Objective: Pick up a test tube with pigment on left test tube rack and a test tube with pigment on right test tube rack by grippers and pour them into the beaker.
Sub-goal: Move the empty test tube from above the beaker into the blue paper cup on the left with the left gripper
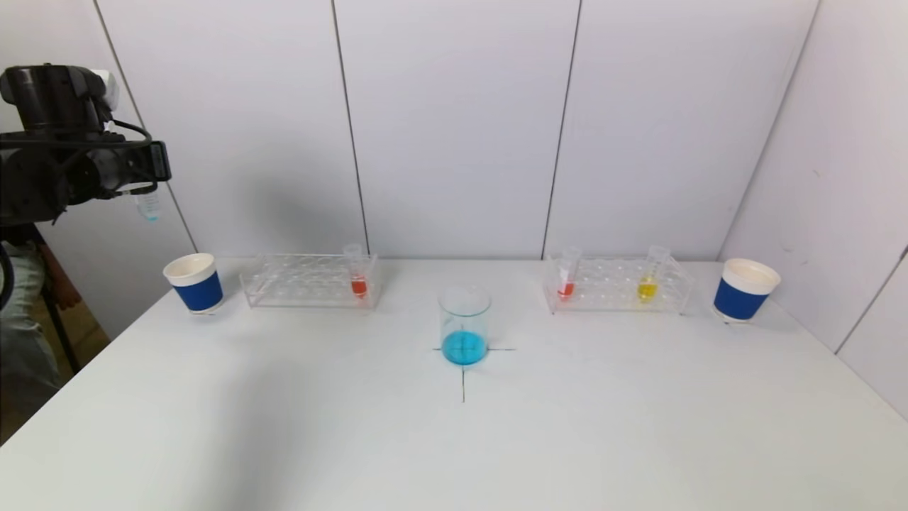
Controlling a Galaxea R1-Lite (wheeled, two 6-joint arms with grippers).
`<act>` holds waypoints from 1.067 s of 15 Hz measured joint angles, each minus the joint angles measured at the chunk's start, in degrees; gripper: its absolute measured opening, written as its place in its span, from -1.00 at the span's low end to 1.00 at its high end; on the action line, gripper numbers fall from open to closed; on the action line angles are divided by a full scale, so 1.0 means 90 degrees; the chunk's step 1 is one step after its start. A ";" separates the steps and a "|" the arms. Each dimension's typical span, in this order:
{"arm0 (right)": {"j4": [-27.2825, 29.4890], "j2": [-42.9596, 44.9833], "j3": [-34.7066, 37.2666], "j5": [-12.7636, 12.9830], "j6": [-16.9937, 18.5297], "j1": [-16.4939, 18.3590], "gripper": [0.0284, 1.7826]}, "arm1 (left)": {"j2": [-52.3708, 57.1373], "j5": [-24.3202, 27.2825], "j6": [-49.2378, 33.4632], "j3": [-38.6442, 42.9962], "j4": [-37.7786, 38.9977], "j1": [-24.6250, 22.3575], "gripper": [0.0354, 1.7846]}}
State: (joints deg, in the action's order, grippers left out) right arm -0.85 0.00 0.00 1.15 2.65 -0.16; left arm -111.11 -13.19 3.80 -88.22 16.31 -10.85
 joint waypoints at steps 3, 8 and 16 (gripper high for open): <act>0.0000 0.0000 0.0000 0.0000 0.0000 0.0000 0.99 | -0.0413 0.0015 0.0003 -0.0004 0.0313 -0.0123 -0.55; 0.0000 0.0000 0.0000 -0.0003 0.0000 0.0000 0.99 | -0.1015 0.0180 0.0005 -0.0016 0.0729 -0.0274 -0.55; 0.0000 0.0000 0.0000 0.0000 0.0003 0.0000 0.99 | -0.1632 0.0232 -0.0001 0.0008 0.1192 -0.0298 -0.55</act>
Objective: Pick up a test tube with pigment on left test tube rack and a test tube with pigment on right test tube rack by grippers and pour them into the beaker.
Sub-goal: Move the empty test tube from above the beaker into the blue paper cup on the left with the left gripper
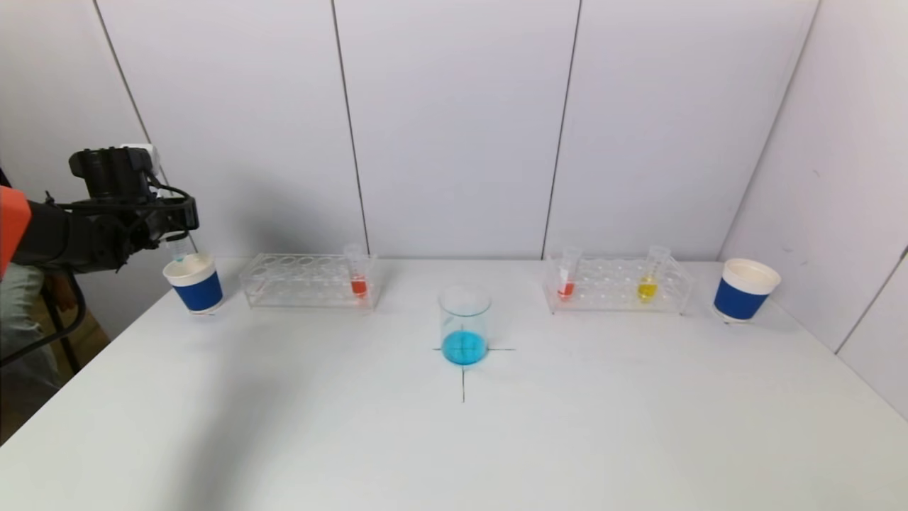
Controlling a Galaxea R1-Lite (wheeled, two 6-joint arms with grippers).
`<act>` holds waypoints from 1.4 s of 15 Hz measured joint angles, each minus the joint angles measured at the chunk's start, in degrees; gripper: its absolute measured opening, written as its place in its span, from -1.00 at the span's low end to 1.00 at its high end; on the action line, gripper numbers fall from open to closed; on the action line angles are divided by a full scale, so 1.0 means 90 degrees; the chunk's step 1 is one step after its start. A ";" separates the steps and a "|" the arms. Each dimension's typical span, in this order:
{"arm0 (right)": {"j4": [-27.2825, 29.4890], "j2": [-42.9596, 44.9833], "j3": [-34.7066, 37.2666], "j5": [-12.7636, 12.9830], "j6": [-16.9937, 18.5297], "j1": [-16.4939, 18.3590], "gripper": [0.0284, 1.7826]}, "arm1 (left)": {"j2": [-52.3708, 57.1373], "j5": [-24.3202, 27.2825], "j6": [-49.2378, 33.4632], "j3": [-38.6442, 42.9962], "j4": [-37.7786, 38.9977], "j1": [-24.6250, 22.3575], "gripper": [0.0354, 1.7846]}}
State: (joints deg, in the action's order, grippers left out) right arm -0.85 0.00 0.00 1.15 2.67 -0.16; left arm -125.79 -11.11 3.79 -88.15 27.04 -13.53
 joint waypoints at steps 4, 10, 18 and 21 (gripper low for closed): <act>0.0000 0.0000 0.0000 -0.0003 -0.0004 0.0000 0.99 | -0.0133 0.0104 0.0009 0.0249 0.0279 0.0015 -0.55; 0.0000 0.0000 0.0000 0.0000 0.0000 0.0000 0.99 | -0.0177 0.0148 0.0009 0.0711 0.0664 0.0024 -0.55; 0.0000 0.0000 0.0000 0.0000 -0.0003 0.0000 0.99 | -0.0191 0.0148 0.0012 0.1069 0.0952 0.0009 -0.55; 0.0000 0.0000 0.0000 -0.0003 0.0000 0.0000 0.99 | -0.0184 0.0148 0.0016 0.1107 0.0959 0.0012 -0.55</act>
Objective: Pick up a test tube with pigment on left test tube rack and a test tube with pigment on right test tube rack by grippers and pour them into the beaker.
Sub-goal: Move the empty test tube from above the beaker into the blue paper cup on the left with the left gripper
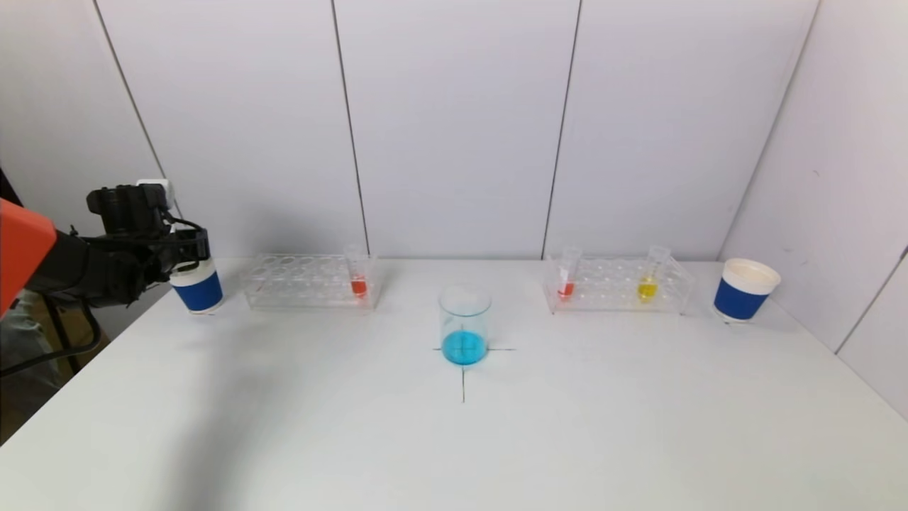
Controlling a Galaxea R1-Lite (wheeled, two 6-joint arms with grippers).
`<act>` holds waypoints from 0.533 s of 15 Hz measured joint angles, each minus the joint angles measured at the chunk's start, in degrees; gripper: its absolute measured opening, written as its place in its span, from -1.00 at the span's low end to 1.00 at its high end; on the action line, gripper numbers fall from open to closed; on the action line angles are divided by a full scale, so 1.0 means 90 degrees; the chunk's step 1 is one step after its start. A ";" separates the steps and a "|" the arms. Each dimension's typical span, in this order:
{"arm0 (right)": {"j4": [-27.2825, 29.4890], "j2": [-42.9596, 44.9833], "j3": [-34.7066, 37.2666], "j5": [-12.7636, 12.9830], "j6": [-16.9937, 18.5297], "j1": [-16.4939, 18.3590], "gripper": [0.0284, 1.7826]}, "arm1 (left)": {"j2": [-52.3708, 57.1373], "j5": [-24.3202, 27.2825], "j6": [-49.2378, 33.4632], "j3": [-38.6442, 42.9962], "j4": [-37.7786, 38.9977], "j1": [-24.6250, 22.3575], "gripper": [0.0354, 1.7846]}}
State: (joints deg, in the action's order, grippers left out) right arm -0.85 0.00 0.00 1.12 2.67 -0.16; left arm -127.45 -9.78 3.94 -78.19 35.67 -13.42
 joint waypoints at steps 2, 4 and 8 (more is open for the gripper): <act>0.0000 0.0000 0.0000 0.0000 -0.0004 0.0000 0.99 | 0.0003 0.0000 -0.0007 0.0015 -0.0001 0.0000 -0.55; 0.0000 0.0000 0.0000 0.0003 -0.0004 0.0000 0.99 | 0.0003 0.0000 -0.0009 0.0018 -0.0001 0.0000 -0.55; 0.0000 0.0000 0.0000 0.0003 -0.0004 0.0000 0.99 | 0.0015 0.0000 -0.0019 0.0005 -0.0001 0.0000 -0.55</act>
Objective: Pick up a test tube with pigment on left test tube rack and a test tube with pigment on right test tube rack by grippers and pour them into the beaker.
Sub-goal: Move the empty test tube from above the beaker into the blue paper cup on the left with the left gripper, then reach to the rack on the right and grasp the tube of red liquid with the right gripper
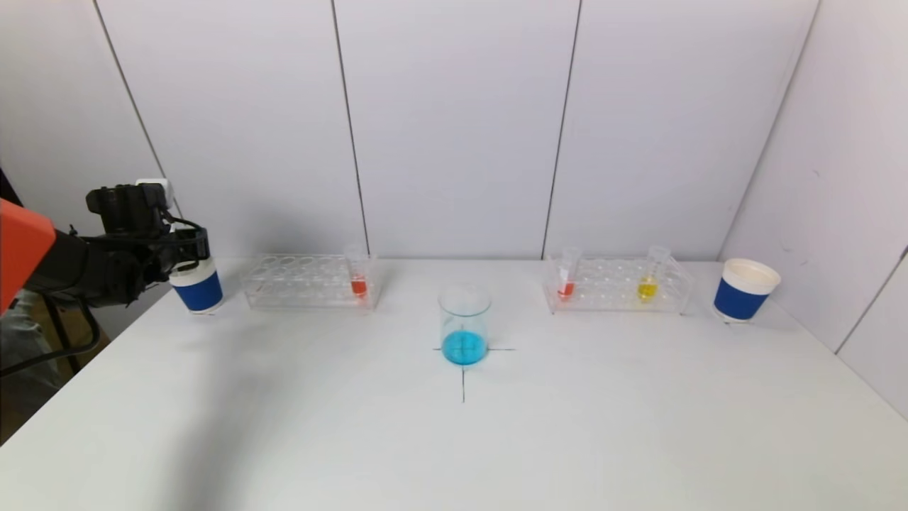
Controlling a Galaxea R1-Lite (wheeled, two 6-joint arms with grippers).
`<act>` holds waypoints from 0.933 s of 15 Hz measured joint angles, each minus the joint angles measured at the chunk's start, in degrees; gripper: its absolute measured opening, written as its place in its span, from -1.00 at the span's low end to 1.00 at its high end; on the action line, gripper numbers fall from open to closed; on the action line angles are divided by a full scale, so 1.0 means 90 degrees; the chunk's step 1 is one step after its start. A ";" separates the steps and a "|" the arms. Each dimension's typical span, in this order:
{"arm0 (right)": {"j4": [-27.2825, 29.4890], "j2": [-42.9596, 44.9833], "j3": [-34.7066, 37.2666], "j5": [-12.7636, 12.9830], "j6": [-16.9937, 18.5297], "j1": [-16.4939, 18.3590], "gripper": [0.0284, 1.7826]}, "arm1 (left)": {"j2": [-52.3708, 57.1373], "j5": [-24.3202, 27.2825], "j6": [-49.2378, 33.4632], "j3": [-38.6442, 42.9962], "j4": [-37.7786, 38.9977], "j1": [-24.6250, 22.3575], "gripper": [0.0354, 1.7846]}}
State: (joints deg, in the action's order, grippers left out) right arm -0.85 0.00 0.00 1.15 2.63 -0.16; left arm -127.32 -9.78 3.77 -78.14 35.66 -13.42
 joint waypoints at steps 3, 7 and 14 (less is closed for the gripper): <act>0.0000 0.0000 0.0000 -0.0003 0.0004 0.0000 0.99 | 0.0000 0.0003 -0.0022 -0.0003 0.0000 0.0000 -0.47; 0.0000 0.0000 0.0000 -0.0003 0.0004 0.0000 0.99 | 0.0012 0.0000 -0.0022 -0.0008 0.0001 0.0000 0.02; 0.0000 0.0000 0.0000 0.0000 0.0004 0.0000 0.99 | 0.0080 0.0003 -0.0020 -0.0008 -0.0018 0.0000 0.95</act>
State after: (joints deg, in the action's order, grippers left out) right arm -0.85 0.00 0.00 1.15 2.67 -0.16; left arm -126.60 -9.75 3.58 -78.21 35.50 -13.42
